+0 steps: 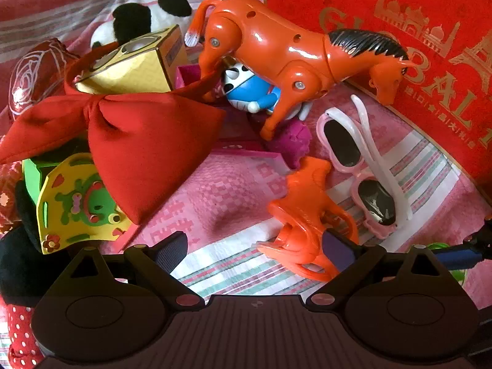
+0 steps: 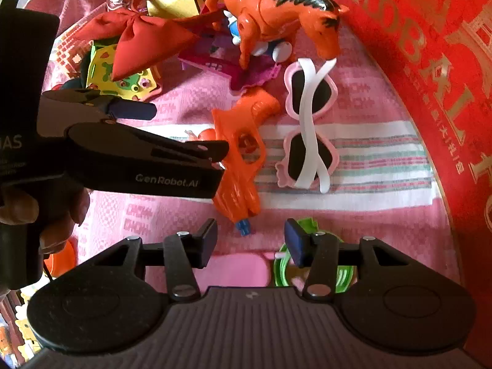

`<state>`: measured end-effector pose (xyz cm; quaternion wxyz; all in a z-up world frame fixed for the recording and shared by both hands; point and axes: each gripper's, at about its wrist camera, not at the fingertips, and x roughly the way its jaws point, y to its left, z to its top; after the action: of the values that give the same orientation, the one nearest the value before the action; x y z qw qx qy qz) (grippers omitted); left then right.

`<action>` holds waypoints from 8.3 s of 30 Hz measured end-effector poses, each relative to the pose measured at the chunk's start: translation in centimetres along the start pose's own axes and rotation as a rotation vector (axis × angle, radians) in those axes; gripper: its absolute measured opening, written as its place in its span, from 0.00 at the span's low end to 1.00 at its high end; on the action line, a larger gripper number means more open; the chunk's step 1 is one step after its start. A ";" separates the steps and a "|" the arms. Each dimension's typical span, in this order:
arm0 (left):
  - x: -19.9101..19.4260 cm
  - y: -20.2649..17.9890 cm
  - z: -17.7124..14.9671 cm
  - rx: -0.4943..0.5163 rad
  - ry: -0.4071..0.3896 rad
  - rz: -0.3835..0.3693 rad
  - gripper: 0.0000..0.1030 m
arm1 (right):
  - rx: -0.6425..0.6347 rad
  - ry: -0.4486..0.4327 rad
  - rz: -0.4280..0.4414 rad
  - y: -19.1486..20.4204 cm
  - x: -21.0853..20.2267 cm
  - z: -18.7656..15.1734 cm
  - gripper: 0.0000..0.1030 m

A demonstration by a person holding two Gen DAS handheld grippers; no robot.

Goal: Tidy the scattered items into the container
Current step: 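Close the right gripper around the orange plastic toy on the cloth, then lift the orange toy with the right gripper and carry it to the red box, then lower the orange toy into the red box and open the right gripper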

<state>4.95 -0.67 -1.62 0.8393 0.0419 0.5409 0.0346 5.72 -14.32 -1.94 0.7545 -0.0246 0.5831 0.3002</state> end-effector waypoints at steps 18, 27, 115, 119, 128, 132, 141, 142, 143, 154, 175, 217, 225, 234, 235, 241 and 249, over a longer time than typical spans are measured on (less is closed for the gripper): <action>1.1 -0.7 1.1 -0.008 0.038 -0.037 0.94 | -0.080 -0.014 0.039 1.6 3.0 0.6 0.52; 2.0 -1.1 1.0 -0.026 0.068 -0.064 0.83 | -0.093 -0.017 0.029 1.7 3.2 1.0 0.52; 1.5 -0.2 -0.7 -0.084 0.065 -0.160 0.64 | -0.079 -0.051 0.106 1.3 2.9 0.4 0.37; 1.2 0.7 -1.0 -0.101 0.061 -0.193 0.53 | -0.092 -0.058 0.117 1.4 2.8 0.2 0.37; -0.3 4.2 -1.6 -0.090 0.007 -0.259 0.36 | -0.040 -0.054 0.112 -0.9 1.5 0.8 0.35; -0.8 3.7 -1.8 -0.076 0.001 -0.222 0.36 | -0.006 -0.056 0.064 -1.5 1.9 1.9 0.23; -3.6 1.2 -3.9 0.025 -0.010 -0.229 0.77 | 0.012 -0.038 0.107 -1.0 2.9 4.0 0.20; -3.5 0.8 -4.1 0.028 0.001 -0.238 0.77 | 0.016 -0.026 0.114 -0.9 3.2 4.1 0.20; -3.4 0.4 -4.2 0.032 0.009 -0.237 0.77 | 0.023 -0.011 0.118 -1.0 3.4 4.3 0.20; -1.8 -0.7 -5.6 0.018 -0.009 -0.193 0.74 | 0.126 0.059 0.233 -1.6 4.0 4.9 0.23; -0.9 1.5 -6.5 -0.051 -0.039 -0.162 0.28 | 0.037 0.036 0.147 4.0 3.7 6.3 0.28; -19.1 -8.5 5.5 0.254 -0.516 -0.184 0.27 | 0.082 -0.576 0.009 -1.4 -21.1 6.9 0.33; -20.0 -20.3 11.8 0.427 -0.545 -0.347 0.28 | 0.193 -0.686 -0.148 -11.1 -28.9 3.6 0.33; -15.5 -27.9 13.5 0.500 -0.416 -0.349 0.51 | 0.337 -0.618 -0.198 -18.8 -27.2 1.2 0.56; -15.2 -27.8 13.7 0.484 -0.415 -0.339 0.66 | 0.343 -0.622 -0.206 -19.1 -26.9 1.2 0.67; -14.9 -25.4 14.7 0.433 -0.451 -0.271 0.89 | 0.334 -0.681 -0.195 -19.6 -27.2 0.7 0.79; -16.5 -23.1 14.3 0.403 -0.437 -0.223 0.89 | 0.338 -0.674 -0.148 -18.9 -26.1 1.3 0.79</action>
<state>11.47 -25.84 16.67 0.9092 0.1541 0.3448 -0.1752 12.28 -40.35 15.91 0.9169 0.1583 0.3403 0.1360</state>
